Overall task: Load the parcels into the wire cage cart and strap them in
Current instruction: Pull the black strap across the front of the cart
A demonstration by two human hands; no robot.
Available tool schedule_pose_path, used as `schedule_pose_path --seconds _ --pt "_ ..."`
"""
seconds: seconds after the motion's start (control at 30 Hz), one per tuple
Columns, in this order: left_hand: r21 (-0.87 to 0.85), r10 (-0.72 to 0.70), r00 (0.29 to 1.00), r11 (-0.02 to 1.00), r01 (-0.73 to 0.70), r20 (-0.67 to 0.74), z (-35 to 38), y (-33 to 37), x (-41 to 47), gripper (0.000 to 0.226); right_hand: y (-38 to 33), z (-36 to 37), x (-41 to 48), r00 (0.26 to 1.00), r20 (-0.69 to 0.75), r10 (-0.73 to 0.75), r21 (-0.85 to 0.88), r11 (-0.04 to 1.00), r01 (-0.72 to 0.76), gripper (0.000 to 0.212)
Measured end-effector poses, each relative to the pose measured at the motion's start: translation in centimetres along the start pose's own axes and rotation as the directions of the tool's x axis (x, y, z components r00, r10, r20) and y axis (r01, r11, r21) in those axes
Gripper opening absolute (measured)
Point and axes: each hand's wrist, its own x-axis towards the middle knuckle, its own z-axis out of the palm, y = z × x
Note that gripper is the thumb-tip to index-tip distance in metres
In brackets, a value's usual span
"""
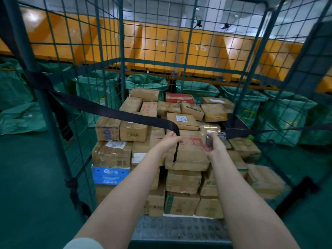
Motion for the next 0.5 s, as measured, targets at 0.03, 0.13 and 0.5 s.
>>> schedule_pose_path --seconds 0.03,0.13,0.5 --pt "0.008 0.006 1.0 1.0 -0.006 0.024 0.8 0.3 -0.2 0.055 0.1 -0.5 0.1 1.0 0.02 0.004 -0.021 1.0 -0.003 0.034" --pt "-0.037 0.012 0.994 0.999 -0.008 0.106 3.5 0.6 -0.2 0.042 0.1 -1.8 0.4 0.999 0.04 -0.003 -0.095 0.995 0.007 0.035" --pt "0.057 0.003 0.97 0.998 -0.018 0.242 9.8 0.9 -0.1 0.035 -1.4 -5.9 1.2 0.99 0.131 0.055 -0.254 0.967 -0.02 0.037"
